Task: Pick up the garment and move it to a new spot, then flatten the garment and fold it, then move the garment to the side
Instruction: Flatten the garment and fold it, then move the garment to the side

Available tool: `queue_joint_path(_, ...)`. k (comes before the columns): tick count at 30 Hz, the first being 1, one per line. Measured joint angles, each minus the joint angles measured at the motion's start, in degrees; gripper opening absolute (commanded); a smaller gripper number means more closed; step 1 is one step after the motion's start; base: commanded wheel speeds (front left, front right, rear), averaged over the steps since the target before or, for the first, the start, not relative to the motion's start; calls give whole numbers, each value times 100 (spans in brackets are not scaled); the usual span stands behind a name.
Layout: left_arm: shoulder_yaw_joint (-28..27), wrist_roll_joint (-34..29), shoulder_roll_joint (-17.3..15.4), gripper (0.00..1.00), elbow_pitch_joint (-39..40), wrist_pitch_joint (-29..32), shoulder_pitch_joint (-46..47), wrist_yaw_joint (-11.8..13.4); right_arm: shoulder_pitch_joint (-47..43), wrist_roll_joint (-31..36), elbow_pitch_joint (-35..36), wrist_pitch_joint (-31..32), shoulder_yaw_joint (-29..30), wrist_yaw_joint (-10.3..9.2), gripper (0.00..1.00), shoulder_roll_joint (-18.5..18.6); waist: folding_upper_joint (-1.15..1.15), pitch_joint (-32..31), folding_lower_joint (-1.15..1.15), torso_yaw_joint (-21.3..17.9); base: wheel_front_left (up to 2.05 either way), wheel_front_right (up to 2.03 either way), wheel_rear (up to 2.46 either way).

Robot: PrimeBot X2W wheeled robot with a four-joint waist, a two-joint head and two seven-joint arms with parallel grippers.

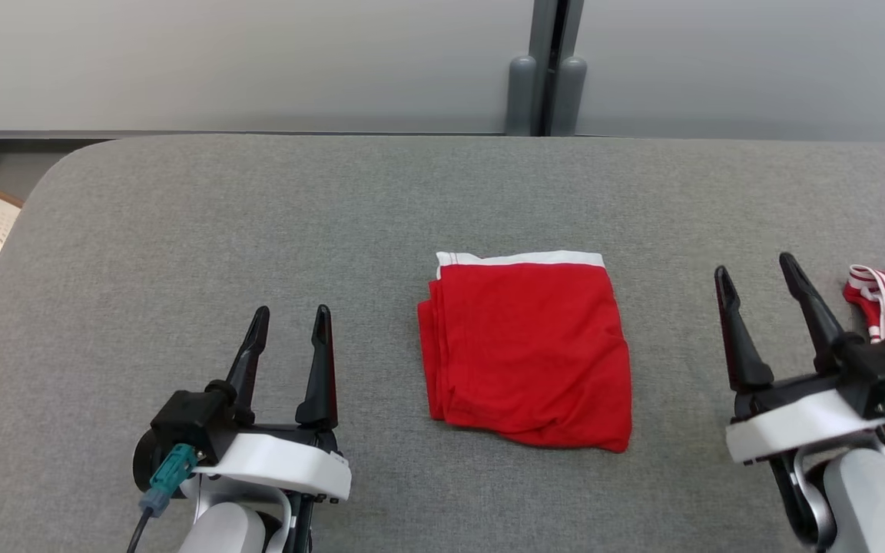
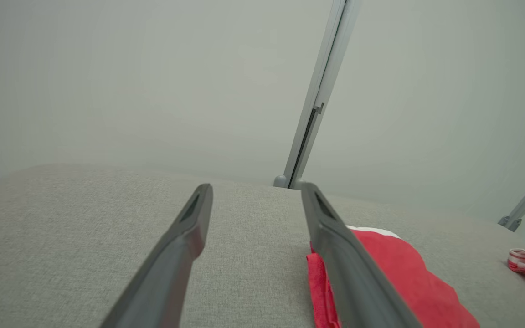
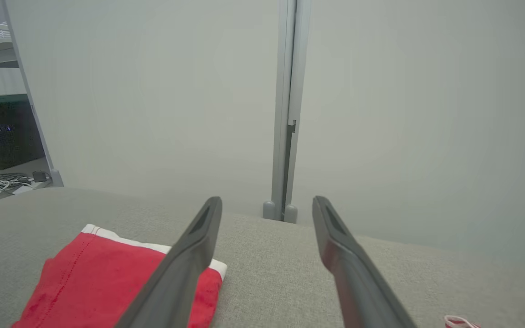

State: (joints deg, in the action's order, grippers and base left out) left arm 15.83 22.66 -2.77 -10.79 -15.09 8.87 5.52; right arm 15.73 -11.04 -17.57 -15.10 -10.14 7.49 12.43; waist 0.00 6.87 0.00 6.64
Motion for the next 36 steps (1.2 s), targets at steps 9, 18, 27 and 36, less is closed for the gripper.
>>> queue_joint_path(9, -65, -455, 5, 100, 109, 0, -168, 144, -770, 531, 514, -1, 594, 1, 100, -452, 0, -25, 0, -260, 0, 0, 0)
queue_joint_path(18, -9, -490, -2, 100, 205, 0, -316, 211, -871, 612, 502, -1, 584, 1, 100, -632, 0, 3, 0, -264, 0, 0, 0)
queue_joint_path(27, 153, -398, -3, 100, 185, 0, -161, 159, -465, 135, -224, 331, 190, 1, 100, -676, 0, 240, 0, 12, 0, 0, 0)
queue_joint_path(36, 377, -348, -4, 100, 138, 0, -48, 160, 8, -374, -989, 858, 105, 1, 100, -722, 0, 518, 0, 463, 0, 0, 0)
